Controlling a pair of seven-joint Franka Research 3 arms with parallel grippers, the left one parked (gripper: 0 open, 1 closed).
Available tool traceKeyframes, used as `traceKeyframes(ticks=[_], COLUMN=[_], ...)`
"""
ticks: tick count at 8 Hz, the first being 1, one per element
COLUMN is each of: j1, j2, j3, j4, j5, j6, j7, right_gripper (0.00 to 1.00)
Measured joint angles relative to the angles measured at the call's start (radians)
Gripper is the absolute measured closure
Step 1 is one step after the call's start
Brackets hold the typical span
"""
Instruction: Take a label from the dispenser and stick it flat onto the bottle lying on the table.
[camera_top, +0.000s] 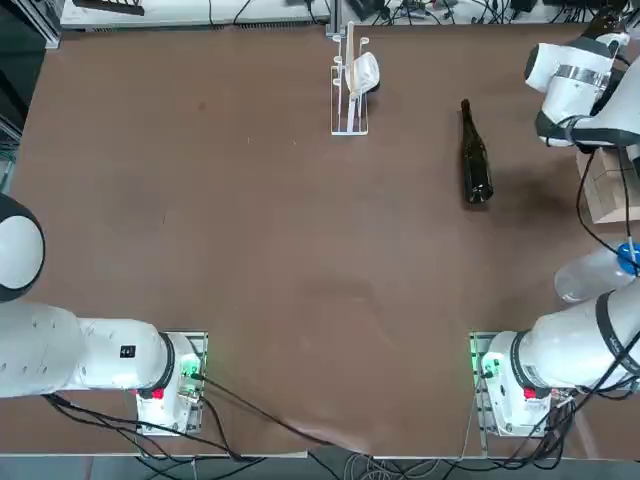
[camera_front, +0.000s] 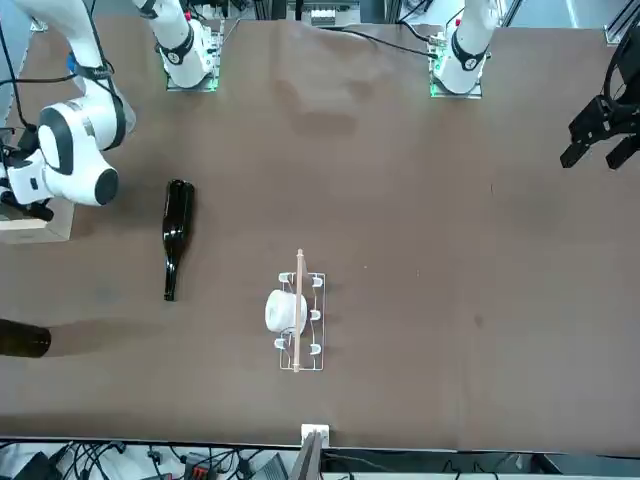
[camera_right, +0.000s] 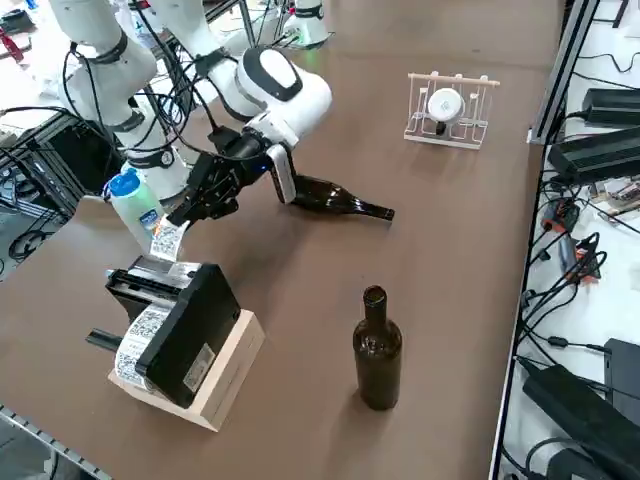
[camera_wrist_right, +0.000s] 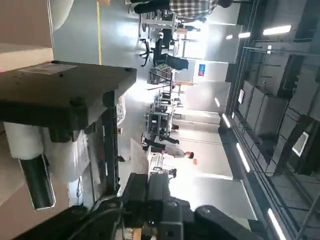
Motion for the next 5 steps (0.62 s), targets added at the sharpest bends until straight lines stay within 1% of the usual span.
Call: traceKeyframes(ticks=[2, 3, 5], j1=[0.012, 0.038, 0.119], j2=[-0.025, -0.028, -0.026], j3=[0.001, 0.003, 0.007], j4=[0.030, 0.064, 0.154], j5=[0.053, 0.114, 0.263], j6=[-0.010, -0.022, -0.058], j7=[-0.046, -0.067, -0.117], right_gripper=[0.99, 0.99, 0.99])
